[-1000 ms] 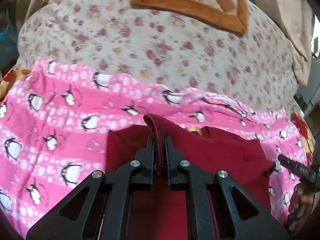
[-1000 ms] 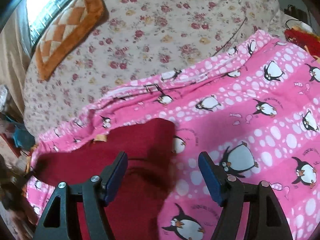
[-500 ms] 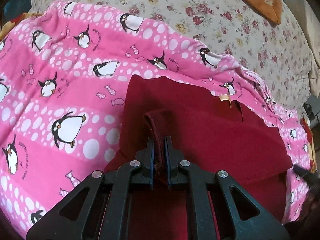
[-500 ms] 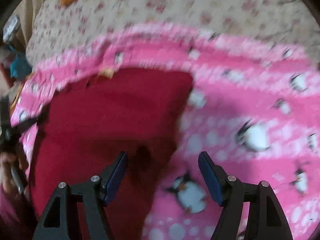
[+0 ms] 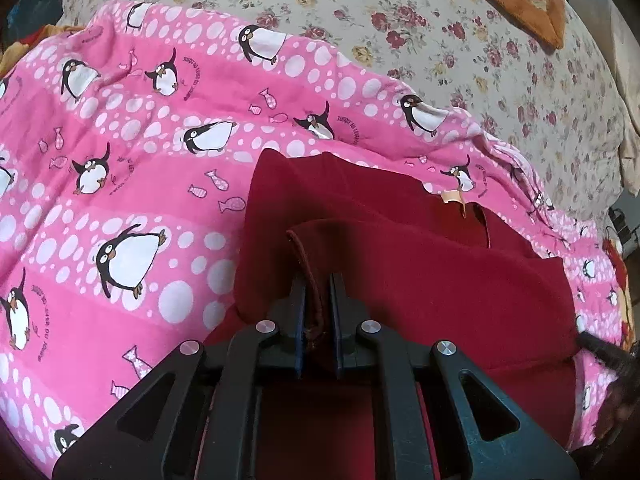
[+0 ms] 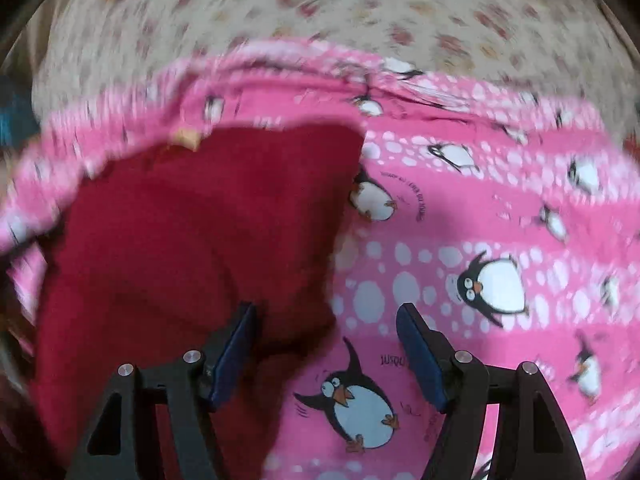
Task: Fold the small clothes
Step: 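Fold the held side edge over toward the shirt center with the left tool, then open the left tool and lift it off the folded shirt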
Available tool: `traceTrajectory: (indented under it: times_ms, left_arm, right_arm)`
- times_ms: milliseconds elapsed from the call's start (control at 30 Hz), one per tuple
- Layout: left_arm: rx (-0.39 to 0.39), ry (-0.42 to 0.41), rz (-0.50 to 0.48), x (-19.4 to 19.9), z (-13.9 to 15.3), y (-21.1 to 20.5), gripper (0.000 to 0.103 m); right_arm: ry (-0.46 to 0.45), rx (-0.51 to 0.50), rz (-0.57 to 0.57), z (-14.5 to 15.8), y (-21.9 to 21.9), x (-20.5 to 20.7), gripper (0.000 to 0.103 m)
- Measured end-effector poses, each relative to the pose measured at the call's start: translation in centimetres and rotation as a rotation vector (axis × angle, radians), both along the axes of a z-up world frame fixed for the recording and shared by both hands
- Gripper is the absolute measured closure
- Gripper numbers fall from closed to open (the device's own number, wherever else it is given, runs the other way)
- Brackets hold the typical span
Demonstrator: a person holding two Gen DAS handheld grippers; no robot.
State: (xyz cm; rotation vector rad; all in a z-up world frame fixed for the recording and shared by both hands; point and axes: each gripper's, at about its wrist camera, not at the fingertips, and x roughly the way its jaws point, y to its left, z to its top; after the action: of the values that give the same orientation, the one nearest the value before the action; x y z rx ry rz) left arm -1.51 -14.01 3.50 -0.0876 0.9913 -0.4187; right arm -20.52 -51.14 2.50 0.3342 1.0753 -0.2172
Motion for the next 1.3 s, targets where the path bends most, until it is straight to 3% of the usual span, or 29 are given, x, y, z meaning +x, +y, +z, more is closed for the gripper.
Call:
traceTrajectory:
  times_ms: [167,267,333,367,433,467,533,633,733,800,933,1167,1233,1300]
  left_arm:
    - [0.005,-0.002,-0.001,0.1,-0.2,-0.2,0.093]
    - [0.013,-0.011,-0.007,0.1,-0.3,-0.3,0.093]
    - [0.011,-0.016,-0.01,0.0,-0.1,-0.4,0.091]
    - [0.009,-0.019,-0.014,0.0,-0.1,-0.5,0.081]
    - [-0.004,-0.02,-0.034,0.0,-0.3,-0.9,0.067]
    - [0.005,-0.025,-0.036,-0.1,-0.4,-1.1,0.066]
    - [0.036,-0.045,-0.043,-0.3,-0.3,-1.5,0.065]
    - [0.055,-0.056,-0.049,-0.5,-0.2,-1.7,0.065]
    - [0.045,-0.049,-0.044,-0.4,-0.3,-1.6,0.065]
    - [0.042,-0.048,-0.043,-0.5,-0.3,-1.4,0.065]
    - [0.034,-0.044,-0.038,-0.8,-0.1,-1.0,0.065]
    - [0.028,-0.049,-0.024,-1.5,0.2,-0.5,0.065]
    - [0.046,-0.063,-0.024,-2.0,0.2,-0.5,0.065]
    - [0.067,-0.082,-0.027,-2.6,0.3,-0.5,0.065]
  right_arm:
    - [-0.157,0.08,-0.174,1.3,-2.0,2.7,0.032]
    - [-0.087,0.244,-0.154,-2.4,-1.8,5.8,0.034]
    - [-0.128,0.119,-0.153,-2.2,-0.6,5.3,0.059]
    - [-0.127,0.069,-0.133,-1.4,-0.4,5.7,0.076]
    - [-0.135,-0.008,-0.15,-0.2,-0.8,5.6,0.087]
    - [-0.119,-0.071,-0.176,-0.2,-1.2,5.5,0.089]
    - [-0.057,-0.08,-0.222,-1.1,-2.3,5.2,0.089]
    - [-0.106,0.134,-0.254,-0.3,-3.9,3.5,0.089]
    - [-0.1,0.041,-0.15,1.9,-1.4,2.7,0.083]
    - [-0.003,-0.024,-0.098,1.2,0.5,2.1,0.065]
    - [0.034,-0.063,-0.096,1.2,1.1,-0.1,0.059]
    - [-0.097,0.04,-0.163,3.0,-0.1,-2.0,0.058]
    - [-0.148,0.069,-0.149,3.3,0.4,-1.4,0.057]
    - [-0.131,0.034,-0.098,2.5,1.6,-0.2,0.053]
